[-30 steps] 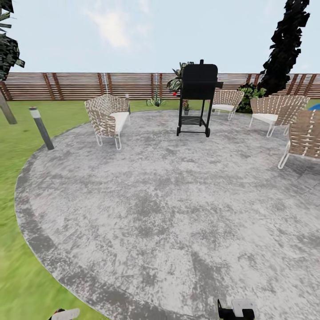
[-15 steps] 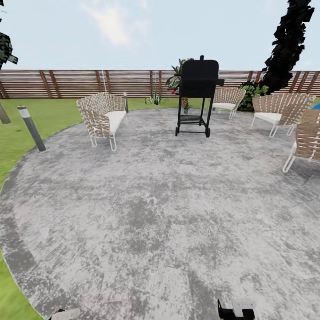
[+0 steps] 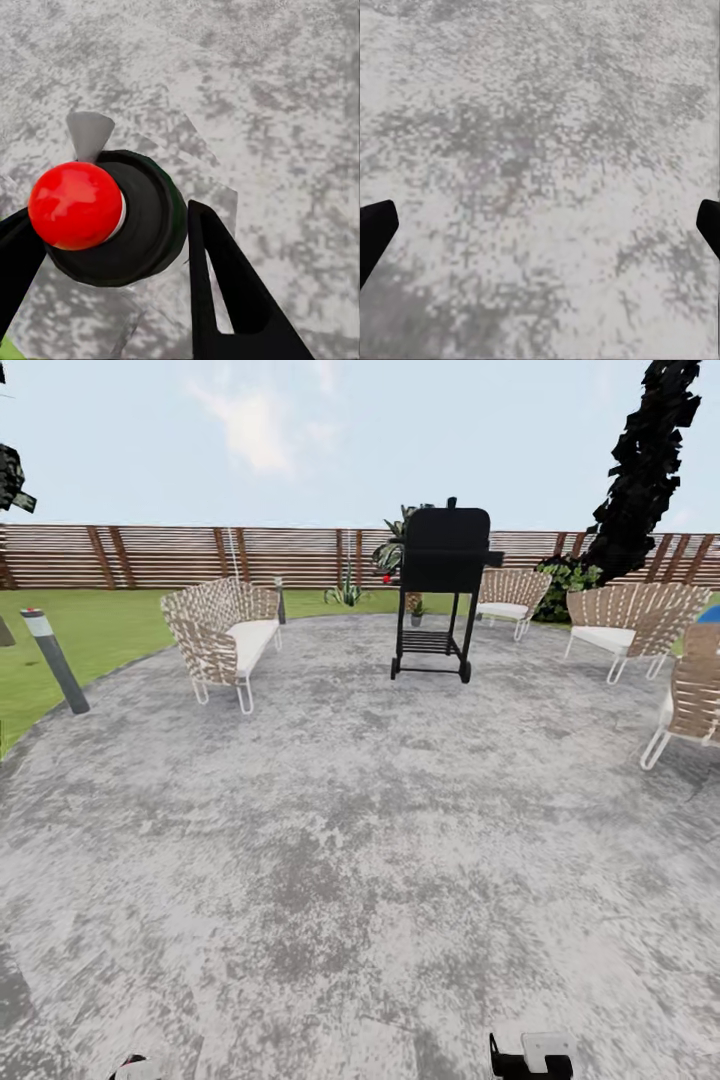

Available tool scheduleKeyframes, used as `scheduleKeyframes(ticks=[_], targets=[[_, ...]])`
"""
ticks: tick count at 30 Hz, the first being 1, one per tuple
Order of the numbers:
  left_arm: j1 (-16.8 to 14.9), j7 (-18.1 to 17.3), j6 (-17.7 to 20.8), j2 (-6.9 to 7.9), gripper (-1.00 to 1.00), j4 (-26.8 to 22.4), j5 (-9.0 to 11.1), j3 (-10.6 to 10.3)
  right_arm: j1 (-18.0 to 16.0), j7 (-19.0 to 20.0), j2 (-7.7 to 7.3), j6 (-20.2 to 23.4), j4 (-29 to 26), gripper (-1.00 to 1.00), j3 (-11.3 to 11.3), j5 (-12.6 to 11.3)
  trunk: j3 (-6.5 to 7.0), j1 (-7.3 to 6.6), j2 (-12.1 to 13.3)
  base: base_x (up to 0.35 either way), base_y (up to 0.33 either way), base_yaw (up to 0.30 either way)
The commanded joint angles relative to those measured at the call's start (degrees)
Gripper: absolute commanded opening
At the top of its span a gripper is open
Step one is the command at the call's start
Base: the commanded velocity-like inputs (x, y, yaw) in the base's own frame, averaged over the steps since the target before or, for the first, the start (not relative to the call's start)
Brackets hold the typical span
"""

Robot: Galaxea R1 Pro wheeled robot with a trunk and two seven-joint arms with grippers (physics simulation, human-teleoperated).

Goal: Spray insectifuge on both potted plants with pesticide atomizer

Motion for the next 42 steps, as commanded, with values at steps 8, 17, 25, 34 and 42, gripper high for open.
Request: scheduleKeyframes(ticks=[8,17,25,34,42], targets=[[-0.05,0.3,-0.12,0.13,-1.0,-0.04,0.02,0.12,-0.03,-0.86,0.0,-0.05,-0.04,1.0,-0.06,0.53,-0.04,0.03,-0.02,0.335,-0.096,0.0],[-0.08,0.38,-0.2,0.31,-1.0,-0.1,0.02,0.13,-0.03,-0.73,0.06,-0.04,0.04,1.0,-0.02,0.55,-0.04,0.03,-0.02,0.338,-0.025,0.0],[-0.07,0.59,-0.19,0.15,-1.0,-0.08,0.02,0.13,-0.03,-0.53,0.03,-0.05,0.05,1.0,-0.06,0.56,-0.04,0.03,-0.02,0.339,0.0,0.0],[-0.03,0.42,-0.21,0.06,-1.0,0.03,0.02,0.04,-0.03,-0.7,0.0,-0.05,0.05,1.0,-0.1,0.56,-0.04,0.03,-0.02,0.339,0.0,0.0],[-0.02,0.42,-0.21,0.05,-1.0,-0.03,0.02,0.04,-0.03,-0.5,-0.08,-0.05,0.01,1.0,-0.06,0.62,-0.04,0.03,-0.02,0.339,0.0,0.0]])
